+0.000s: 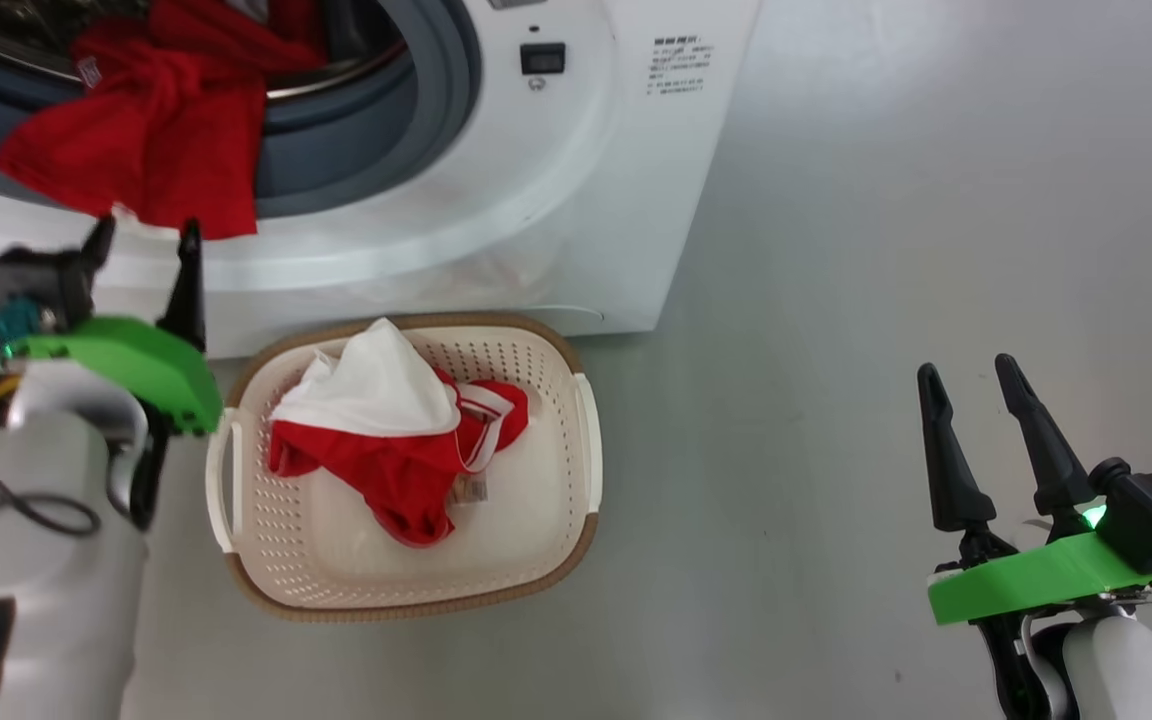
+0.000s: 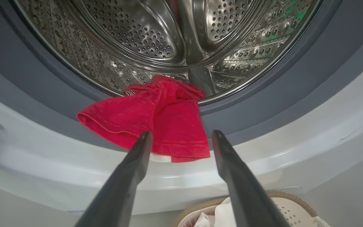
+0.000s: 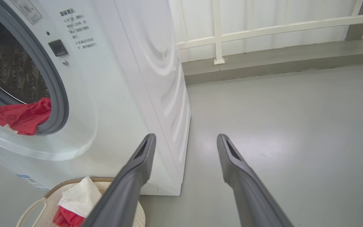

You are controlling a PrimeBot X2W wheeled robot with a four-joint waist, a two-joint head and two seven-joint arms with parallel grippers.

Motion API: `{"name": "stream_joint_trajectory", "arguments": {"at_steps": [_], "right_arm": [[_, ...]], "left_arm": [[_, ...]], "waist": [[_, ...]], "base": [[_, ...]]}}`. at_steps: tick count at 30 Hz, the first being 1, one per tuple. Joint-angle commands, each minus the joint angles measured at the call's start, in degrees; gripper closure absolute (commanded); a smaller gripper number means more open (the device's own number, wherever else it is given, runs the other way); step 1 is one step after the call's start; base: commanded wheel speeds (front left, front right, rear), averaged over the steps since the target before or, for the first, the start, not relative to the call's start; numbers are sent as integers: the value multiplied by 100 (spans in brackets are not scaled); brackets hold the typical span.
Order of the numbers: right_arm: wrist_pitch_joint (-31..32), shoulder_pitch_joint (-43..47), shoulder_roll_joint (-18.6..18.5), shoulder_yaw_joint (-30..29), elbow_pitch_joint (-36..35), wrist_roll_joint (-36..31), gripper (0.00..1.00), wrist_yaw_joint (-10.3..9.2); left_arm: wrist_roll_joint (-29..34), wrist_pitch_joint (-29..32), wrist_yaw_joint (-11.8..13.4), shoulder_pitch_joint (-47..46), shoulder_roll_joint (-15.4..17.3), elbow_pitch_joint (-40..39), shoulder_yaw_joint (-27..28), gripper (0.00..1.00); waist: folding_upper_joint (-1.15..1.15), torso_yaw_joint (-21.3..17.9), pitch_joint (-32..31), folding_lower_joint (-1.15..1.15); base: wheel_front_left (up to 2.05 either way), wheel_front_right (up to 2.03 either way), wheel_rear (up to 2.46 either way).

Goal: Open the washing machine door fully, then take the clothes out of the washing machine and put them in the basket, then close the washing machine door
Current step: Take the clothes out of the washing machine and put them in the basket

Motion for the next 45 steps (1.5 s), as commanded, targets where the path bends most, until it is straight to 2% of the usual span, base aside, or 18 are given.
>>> {"name": "stream_joint_trajectory", "arguments": {"at_steps": [1,5,16,29,36,37,38,40,45], "right_arm": [[-37,-132,2,114,-148,-51,0,37],[-37,-281,7,154,-151,-63,0,37],[-37,-480,10,268,-168,-26,0,37],[-37,-608,11,411,-164,43,0,37],[-37,-643,11,435,-152,72,0,37],[-37,-654,11,441,-153,78,0,37],[-37,-660,11,440,-153,81,0,37],[-37,-672,11,441,-152,83,0,37],[-37,-687,11,440,-143,84,0,37]], "left_arm": [[87,19,-22,-360,315,119,75,0],[182,134,-10,-1044,449,669,-36,0],[492,347,95,-2002,628,1703,-421,0],[731,539,486,-2463,891,2041,-747,0],[774,648,546,-2519,1009,2092,-874,0],[779,660,565,-2520,1039,2100,-904,6],[776,657,576,-2519,1049,2103,-913,25],[768,665,601,-2515,1068,2109,-931,51],[766,670,619,-2517,1116,2119,-997,67]], "waist": [[0,-74,252,0],[0,-127,481,0],[0,-243,750,0],[0,-360,980,0],[0,-411,1026,0],[0,-422,1033,0],[0,-424,1034,0],[0,-427,1034,0],[0,-427,1011,0]], "base": [[0,0,0],[0,0,0],[0,0,0],[0,0,0],[0,0,0],[0,0,0],[0,0,0],[0,0,0],[0,0,0]]}}
